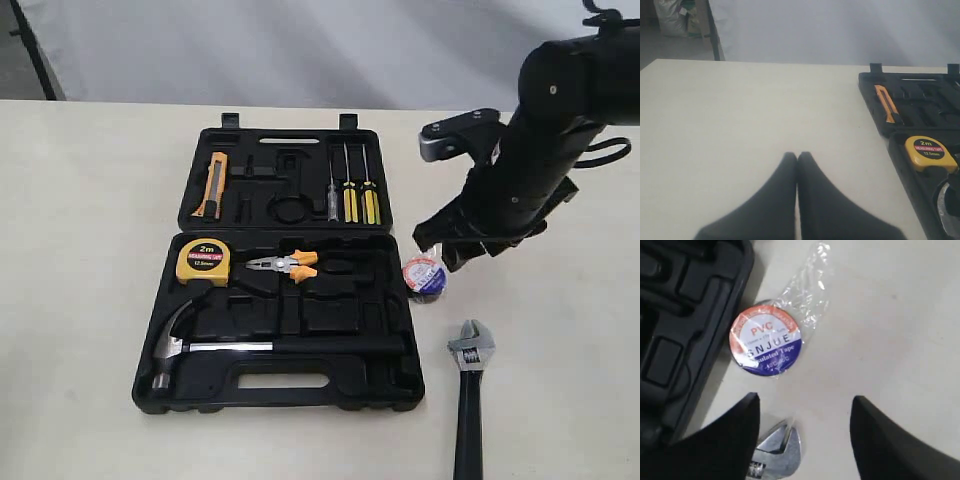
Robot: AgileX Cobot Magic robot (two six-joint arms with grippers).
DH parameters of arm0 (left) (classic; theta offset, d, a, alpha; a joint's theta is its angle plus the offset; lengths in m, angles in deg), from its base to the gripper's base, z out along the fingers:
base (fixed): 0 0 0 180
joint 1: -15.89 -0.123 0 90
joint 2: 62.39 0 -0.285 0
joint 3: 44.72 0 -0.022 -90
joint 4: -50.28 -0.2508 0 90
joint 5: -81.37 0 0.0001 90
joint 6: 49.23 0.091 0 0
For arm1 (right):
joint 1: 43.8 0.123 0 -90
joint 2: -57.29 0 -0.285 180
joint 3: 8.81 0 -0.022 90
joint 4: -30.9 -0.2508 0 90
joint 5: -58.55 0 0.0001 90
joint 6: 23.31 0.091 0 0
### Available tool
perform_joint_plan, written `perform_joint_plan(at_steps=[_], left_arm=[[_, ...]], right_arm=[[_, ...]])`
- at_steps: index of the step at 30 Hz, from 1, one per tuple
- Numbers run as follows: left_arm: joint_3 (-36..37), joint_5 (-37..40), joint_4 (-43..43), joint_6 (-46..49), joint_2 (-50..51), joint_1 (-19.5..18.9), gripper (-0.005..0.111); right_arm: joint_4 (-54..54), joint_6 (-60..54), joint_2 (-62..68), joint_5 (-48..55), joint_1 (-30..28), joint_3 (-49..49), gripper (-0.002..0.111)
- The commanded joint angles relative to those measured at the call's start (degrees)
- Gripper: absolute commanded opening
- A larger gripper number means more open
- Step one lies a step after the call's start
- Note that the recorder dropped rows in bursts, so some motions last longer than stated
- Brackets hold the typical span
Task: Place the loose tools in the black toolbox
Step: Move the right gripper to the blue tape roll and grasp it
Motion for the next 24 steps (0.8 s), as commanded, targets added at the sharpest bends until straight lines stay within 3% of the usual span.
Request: perform_joint_plan(at_steps=[1,8,13,21,24], left_arm=[[0.53,-0.97,0.78,-0.59,-0.46,-0.19,0.001],[0.53,-0.97,0.78,-0.59,-0.46,-0.19,0.001],[0.53,-0.97,0.78,-0.59,-0.46,-0.19,0.001],[0.53,-0.97,0.78,-0.59,-0.46,-0.19,0.001],[0.53,-0.97,0.78,-0.59,-0.46,-0.19,0.001]], right_arm=[[0.35,-14.36,1.5,-4.33,0.36,-0.24,0.054],[-0.03,-34.68,2.29,-7.99,0.36,-0.24,0.054],[-1.35,-35.5,4.02,-8.16,0.36,-0.24,0.06],[-4.46,-36.01,5.75,-12.55,0.87,-0.24,0.056],[-7.17,-36.12,6.14,-12.07,0.87,-0.24,0.065]])
